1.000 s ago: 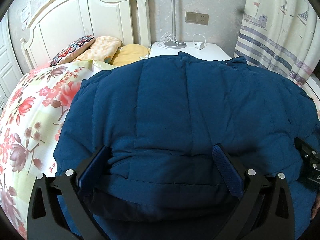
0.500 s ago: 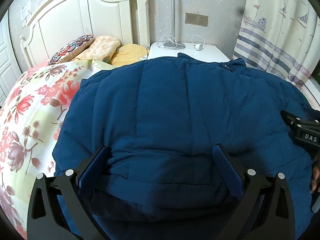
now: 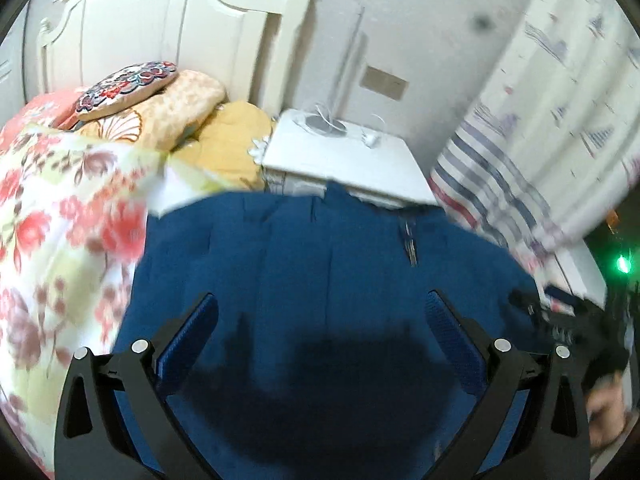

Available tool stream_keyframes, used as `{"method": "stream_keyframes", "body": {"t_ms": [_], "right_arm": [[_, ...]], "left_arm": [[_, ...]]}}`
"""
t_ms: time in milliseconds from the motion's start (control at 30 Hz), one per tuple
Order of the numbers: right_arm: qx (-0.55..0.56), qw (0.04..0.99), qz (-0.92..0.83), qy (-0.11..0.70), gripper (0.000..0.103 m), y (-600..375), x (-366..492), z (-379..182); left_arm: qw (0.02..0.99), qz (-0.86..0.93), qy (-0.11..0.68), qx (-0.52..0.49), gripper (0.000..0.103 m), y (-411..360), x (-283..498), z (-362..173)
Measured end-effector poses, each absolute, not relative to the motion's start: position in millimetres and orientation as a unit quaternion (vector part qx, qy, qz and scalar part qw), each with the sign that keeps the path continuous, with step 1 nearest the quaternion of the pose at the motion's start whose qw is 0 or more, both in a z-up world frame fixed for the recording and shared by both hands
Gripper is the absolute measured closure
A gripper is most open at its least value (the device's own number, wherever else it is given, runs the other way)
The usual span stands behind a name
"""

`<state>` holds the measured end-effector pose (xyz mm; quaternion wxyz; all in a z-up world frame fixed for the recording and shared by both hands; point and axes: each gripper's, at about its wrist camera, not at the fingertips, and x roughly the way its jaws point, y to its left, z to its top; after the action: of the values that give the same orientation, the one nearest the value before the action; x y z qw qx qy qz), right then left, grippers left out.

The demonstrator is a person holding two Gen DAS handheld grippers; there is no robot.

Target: Fold large clothes

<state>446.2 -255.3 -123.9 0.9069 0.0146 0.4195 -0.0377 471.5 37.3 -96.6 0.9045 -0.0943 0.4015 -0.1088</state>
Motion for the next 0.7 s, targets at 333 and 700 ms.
{"method": "stream_keyframes", "body": {"t_ms": [333, 700], "right_arm": [[-0.004, 0.867, 0.006, 0.498, 0.003, -245.2, 485.3, -164.8], [0.029, 0.873, -0.03, 0.487, 0.002, -323.3, 532.5, -185.1]], "left_arm": [[0.871, -0.079, 0.483, 0.031, 0.005, -7.5, 529.0, -157.7], [0.863, -0.043, 0.503, -0.004, 0.004, 47.2, 597.5, -179.3]]}}
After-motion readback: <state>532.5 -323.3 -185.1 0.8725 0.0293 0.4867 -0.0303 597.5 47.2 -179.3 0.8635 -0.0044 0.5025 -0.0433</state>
